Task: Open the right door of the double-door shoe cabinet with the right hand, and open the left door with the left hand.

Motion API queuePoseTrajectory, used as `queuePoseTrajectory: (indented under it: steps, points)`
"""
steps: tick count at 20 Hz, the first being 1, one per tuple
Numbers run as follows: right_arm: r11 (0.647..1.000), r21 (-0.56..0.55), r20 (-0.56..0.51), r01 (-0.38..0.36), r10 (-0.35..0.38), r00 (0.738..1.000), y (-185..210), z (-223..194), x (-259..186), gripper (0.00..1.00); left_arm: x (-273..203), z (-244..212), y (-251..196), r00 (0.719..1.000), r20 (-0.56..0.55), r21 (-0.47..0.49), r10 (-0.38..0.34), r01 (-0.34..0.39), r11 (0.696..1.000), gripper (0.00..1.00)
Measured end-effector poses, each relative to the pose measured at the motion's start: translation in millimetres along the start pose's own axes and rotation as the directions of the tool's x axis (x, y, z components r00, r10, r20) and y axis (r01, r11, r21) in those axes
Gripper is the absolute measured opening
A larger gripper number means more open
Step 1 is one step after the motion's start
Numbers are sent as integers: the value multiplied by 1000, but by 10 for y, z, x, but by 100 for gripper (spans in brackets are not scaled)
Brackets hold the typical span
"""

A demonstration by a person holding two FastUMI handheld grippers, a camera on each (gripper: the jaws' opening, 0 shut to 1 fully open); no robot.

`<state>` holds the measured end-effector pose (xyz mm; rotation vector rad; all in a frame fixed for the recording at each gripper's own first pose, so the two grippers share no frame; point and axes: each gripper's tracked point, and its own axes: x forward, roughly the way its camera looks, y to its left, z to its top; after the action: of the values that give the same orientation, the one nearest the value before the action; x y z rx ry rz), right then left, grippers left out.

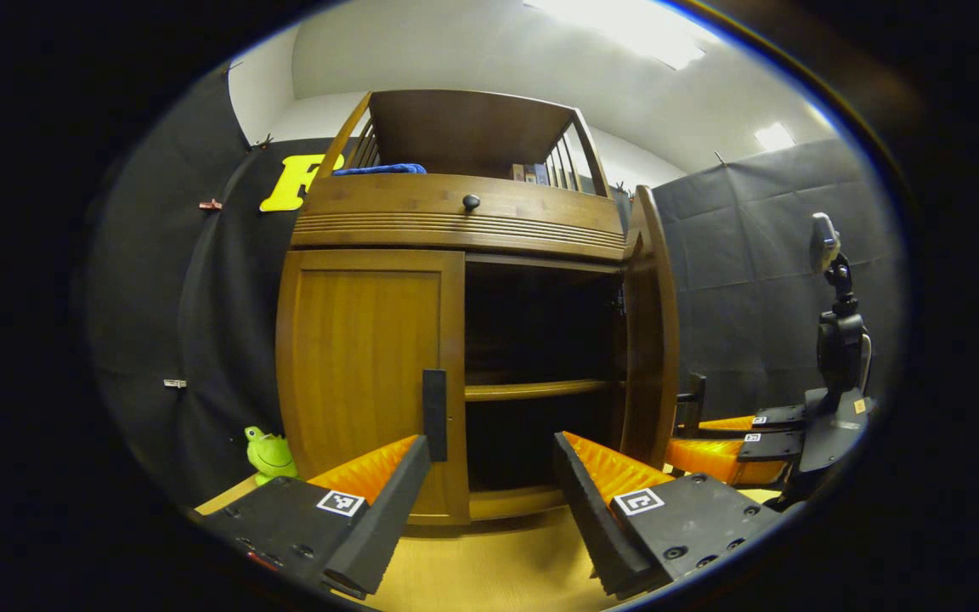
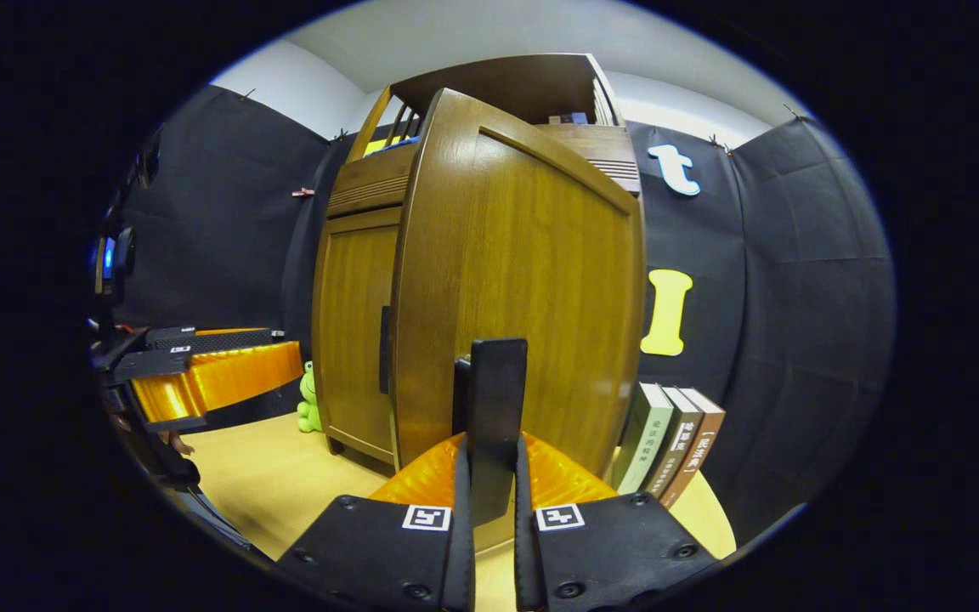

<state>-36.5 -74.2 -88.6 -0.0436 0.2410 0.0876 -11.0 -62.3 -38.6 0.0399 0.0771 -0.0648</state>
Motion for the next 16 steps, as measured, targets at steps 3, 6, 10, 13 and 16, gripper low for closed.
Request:
queuePoseTrajectory:
  steps: [3,6,10,13,16]
  points:
    - [999,7,0,52,-52,999,-204,4,-141,19,87,-23,-112,1000,-4,-11,-21,21,1000,91]
    - [993,-12,-1,115,-115,993,-421,-1,-230,21,173,-61,-142,1000,-14,-10,-17,17,1000,90]
    - [978,-45,-12,203,-204,979,-709,-45,-312,21,245,-78,-173,1000,-17,-3,-6,6,1000,91]
    - [974,-37,-21,225,-226,974,-848,-56,-355,16,282,-65,-176,1000,-17,-6,-2,2,1000,91]
    - [980,-9,-48,200,-200,979,-931,-112,-417,15,330,-69,-74,1000,-12,-12,21,-21,1000,90]
